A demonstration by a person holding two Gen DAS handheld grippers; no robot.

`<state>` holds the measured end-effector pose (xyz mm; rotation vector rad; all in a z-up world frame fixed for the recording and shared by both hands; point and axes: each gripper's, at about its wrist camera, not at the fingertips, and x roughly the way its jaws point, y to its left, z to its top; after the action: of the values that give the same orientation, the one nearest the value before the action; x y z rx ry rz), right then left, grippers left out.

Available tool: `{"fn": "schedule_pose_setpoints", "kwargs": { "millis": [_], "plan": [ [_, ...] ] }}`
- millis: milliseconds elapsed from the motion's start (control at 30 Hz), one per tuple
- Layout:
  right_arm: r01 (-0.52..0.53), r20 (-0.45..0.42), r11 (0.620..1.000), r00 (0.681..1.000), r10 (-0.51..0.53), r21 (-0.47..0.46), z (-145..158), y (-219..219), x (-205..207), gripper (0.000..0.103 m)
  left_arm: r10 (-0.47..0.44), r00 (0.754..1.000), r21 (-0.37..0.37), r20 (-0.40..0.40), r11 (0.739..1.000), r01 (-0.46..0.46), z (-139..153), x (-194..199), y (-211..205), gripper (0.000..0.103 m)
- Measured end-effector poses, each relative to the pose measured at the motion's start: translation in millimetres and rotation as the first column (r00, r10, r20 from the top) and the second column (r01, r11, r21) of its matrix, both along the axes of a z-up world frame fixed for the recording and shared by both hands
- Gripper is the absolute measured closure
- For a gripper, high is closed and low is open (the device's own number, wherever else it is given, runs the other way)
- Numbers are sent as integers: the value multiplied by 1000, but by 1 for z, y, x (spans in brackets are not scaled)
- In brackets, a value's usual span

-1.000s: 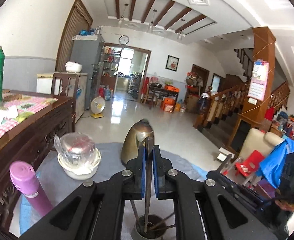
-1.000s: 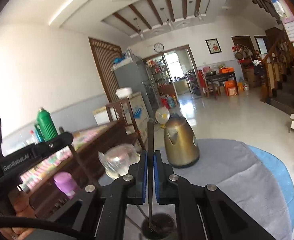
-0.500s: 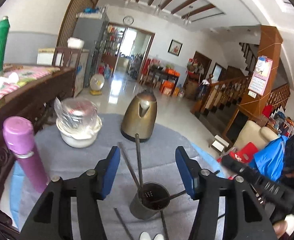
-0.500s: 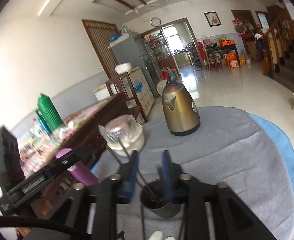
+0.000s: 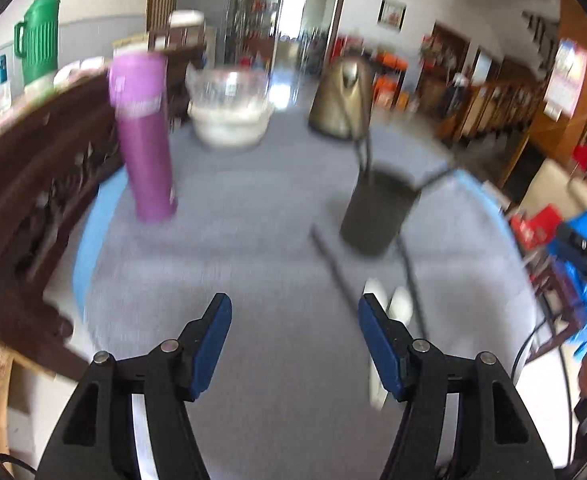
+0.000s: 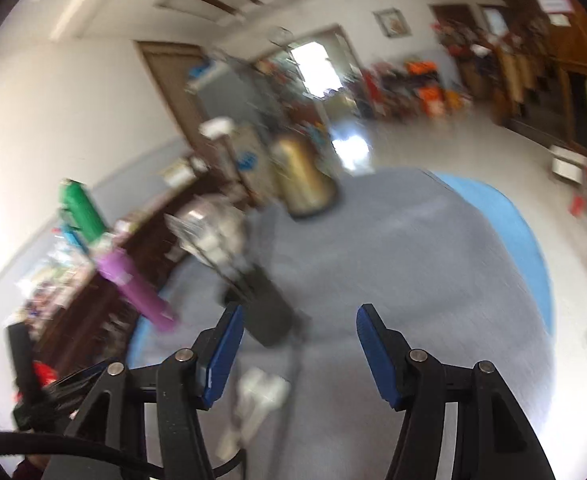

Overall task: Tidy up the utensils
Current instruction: 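Raise both open grippers away from the cup, then move both open grippers down toward the two white spoons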

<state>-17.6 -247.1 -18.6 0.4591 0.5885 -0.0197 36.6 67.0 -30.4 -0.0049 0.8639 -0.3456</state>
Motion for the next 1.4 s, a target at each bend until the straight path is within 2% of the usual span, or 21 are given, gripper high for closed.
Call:
{"fn": "schedule_pose_setpoints", "kwargs": {
  "millis": [100,167,300,433,500,667,767,833,1000,1100,1133,1233,1333,1367,1400],
  "plan": [
    [37,-46,997,998,-40,-62,-10,-7,-7,40,16,999,48,-45,999,-14,-11,-9,5,36],
    [56,-17,987,998,-60,-149,0,-9,-12,40,46,998,85,-33,995,-43,-5,-11,13,36],
    [128,104,940,990,-100,-316,46,-19,-26,39,143,989,149,36,978,-147,25,-12,39,36],
    [210,226,906,965,-132,-367,85,-30,-53,31,230,969,145,89,960,-241,50,-11,64,33],
    [234,258,901,955,-143,-365,99,-36,-63,30,247,964,138,100,956,-259,62,-17,70,33],
    [208,212,895,968,-132,-394,125,-40,-69,30,204,973,212,105,952,-222,80,-37,67,33],
    [208,207,879,970,-129,-430,143,-40,-81,30,183,974,277,136,937,-214,87,-54,67,33],
    [216,225,889,965,-133,-404,154,-44,-89,30,177,974,280,142,936,-211,92,-59,71,32],
    [194,270,938,956,-115,-287,155,-42,-90,30,171,971,208,170,957,-205,95,-59,74,31],
    [129,261,968,963,-70,-215,137,-30,-73,30,182,964,166,194,962,-216,89,-49,68,31],
    [98,255,975,966,-45,-200,132,-25,-69,30,176,963,109,204,974,-201,87,-46,66,31],
    [17,248,992,969,15,-125,112,-9,-50,30,171,963,3,210,985,-175,81,-36,58,31],
    [-65,222,998,973,67,-15,89,3,-31,31,153,963,-23,223,988,-152,80,-31,45,31],
    [-91,213,996,973,85,17,83,5,-25,31,132,960,-19,246,991,-132,81,-33,41,30],
    [-135,216,989,969,119,61,74,8,-21,31,118,956,15,269,992,-126,80,-33,33,30]
  ]
}}
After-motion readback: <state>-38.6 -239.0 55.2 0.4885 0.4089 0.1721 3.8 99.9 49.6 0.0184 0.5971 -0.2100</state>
